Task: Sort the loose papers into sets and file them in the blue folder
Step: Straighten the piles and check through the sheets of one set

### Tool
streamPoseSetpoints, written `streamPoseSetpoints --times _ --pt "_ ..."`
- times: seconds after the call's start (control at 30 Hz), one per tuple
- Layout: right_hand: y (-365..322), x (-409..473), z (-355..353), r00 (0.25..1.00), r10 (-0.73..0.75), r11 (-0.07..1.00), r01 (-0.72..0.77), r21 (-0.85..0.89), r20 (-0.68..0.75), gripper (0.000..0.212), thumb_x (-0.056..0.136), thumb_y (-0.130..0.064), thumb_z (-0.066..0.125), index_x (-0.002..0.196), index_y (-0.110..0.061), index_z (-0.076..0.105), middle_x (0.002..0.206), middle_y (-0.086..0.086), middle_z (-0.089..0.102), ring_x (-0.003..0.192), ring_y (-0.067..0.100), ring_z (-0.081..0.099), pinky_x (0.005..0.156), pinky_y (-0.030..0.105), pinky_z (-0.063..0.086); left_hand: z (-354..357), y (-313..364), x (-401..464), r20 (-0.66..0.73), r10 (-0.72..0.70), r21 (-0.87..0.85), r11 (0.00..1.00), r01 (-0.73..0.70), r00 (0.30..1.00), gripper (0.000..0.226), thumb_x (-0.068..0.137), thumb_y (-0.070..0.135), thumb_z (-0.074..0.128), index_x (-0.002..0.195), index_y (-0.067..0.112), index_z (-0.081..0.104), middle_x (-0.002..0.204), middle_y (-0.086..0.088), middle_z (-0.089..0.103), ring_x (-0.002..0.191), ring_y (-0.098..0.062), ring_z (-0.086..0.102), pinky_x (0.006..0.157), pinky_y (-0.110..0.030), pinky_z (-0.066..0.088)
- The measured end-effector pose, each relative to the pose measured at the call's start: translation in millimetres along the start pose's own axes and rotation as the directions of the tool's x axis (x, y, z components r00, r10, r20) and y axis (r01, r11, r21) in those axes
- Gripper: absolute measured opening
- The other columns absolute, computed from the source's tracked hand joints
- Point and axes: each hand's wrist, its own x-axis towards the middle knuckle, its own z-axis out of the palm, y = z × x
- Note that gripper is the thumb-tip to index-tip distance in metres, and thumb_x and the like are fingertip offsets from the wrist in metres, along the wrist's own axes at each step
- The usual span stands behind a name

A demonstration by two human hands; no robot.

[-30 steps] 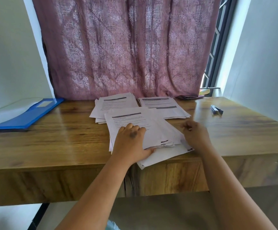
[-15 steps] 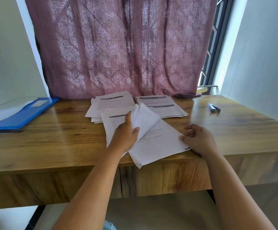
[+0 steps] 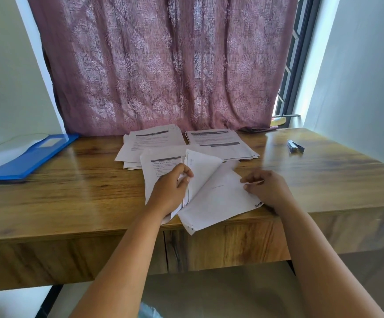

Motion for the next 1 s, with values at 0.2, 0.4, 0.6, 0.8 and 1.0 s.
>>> streamPoseSetpoints --times 0.2,0.4,0.6,0.8,1.0 --pt "-6.5 1.3 1.0 1.0 0.005 1.0 -0.005 0.025 0.013 0.015 0.079 -0.011 0.067 0.077 -0.024 0.075 0.082 -0.005 0.069 0.074 0.01 0.057 0.057 0.023 0.044 3.7 -1.5 -2.0 -0.001 0.014 -0.004 1.0 -0.014 1.0 0.014 0.09 0.03 0.067 0.102 0.03 0.06 0.118 0.013 0.057 0.094 -0.008 0.055 0.068 -0.016 0.047" --pt "3.9 -5.5 -3.2 0.999 -0.023 1.0 0.023 0.014 0.023 0.021 0.08 -0.013 0.067 0.089 -0.03 0.076 0.088 -0.009 0.071 0.082 0.008 0.062 0.071 0.028 0.054 4.5 -1.1 -5.8 0.016 0.023 0.048 0.999 -0.023 1.0 0.057 0.064 0.05 0.085 0.106 0.031 0.052 0.115 0.011 0.053 0.097 -0.013 0.052 0.074 -0.031 0.052" --pt "0.4 -3.2 3.1 0.997 0.074 0.993 -0.071 0.093 -0.036 0.024 0.085 -0.024 0.059 0.089 -0.006 0.073 0.091 0.013 0.069 0.089 0.031 0.062 0.069 0.03 0.045 4.1 -2.4 -5.0 0.013 0.049 0.076 0.996 -0.049 0.999 0.052 0.073 0.038 0.083 0.11 0.031 0.048 0.114 0.01 0.05 0.096 -0.012 0.051 0.065 -0.015 0.045" --pt "-3.7 -5.1 6.1 0.999 -0.004 0.995 0.0 -0.102 -0.035 0.028 0.083 -0.041 0.071 0.069 -0.017 0.07 0.07 0.002 0.065 0.067 0.016 0.056 0.057 0.028 0.039 2.0 1.9 -10.4 -0.077 0.261 0.14 0.958 -0.249 0.962 0.031 0.091 0.021 0.067 0.118 0.029 0.054 0.136 0.004 0.054 0.112 -0.008 0.053 0.075 -0.003 0.04" --pt "-3.9 -15.0 -5.2 0.991 0.111 0.86 -0.056 0.507 -0.08 0.019 0.09 -0.011 0.06 0.071 -0.01 0.059 0.065 0.004 0.055 0.059 0.016 0.051 0.055 0.025 0.042 12.0 17.9 -22.7 -0.178 0.357 0.371 0.887 -0.274 0.917 0.032 0.093 0.024 0.062 0.124 0.016 0.063 0.121 -0.004 0.063 0.092 -0.019 0.069 0.072 -0.015 0.046"
